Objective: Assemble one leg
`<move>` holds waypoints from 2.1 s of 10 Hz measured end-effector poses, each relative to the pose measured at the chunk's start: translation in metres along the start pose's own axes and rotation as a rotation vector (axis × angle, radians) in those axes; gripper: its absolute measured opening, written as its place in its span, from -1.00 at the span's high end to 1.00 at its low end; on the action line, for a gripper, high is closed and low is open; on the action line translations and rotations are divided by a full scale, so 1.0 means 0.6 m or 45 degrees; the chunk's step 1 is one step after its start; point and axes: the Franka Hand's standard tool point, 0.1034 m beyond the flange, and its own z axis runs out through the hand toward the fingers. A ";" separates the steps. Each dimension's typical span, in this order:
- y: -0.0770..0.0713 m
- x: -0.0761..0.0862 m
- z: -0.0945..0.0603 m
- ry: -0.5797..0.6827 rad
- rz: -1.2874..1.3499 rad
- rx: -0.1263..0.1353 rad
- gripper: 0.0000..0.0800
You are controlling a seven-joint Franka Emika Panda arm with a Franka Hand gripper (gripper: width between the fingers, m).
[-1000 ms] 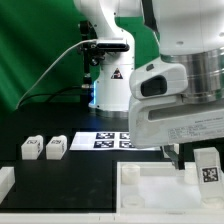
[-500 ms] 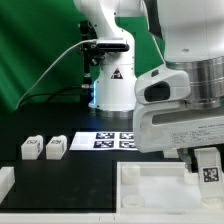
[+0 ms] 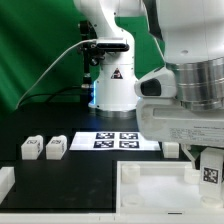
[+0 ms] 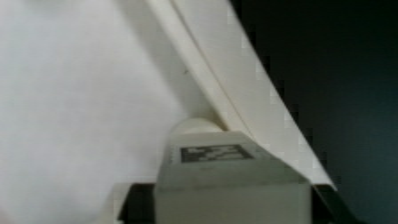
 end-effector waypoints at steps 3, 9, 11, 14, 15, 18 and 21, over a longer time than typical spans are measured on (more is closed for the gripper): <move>-0.003 0.012 0.001 0.024 0.660 0.196 0.27; -0.010 0.005 0.005 0.015 0.862 0.201 -0.47; -0.002 0.000 -0.001 -0.002 0.664 0.101 -0.59; -0.017 -0.020 -0.010 0.039 0.123 -0.009 -0.62; -0.014 -0.016 -0.011 0.039 0.012 -0.011 -0.62; -0.018 -0.015 -0.006 0.120 -0.526 -0.093 -0.62; -0.015 0.003 0.002 0.153 -0.864 -0.109 -0.62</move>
Offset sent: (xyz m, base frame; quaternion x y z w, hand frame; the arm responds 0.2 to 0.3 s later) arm 0.0085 -0.0033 -0.0176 0.0142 0.0331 0.3257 0.9448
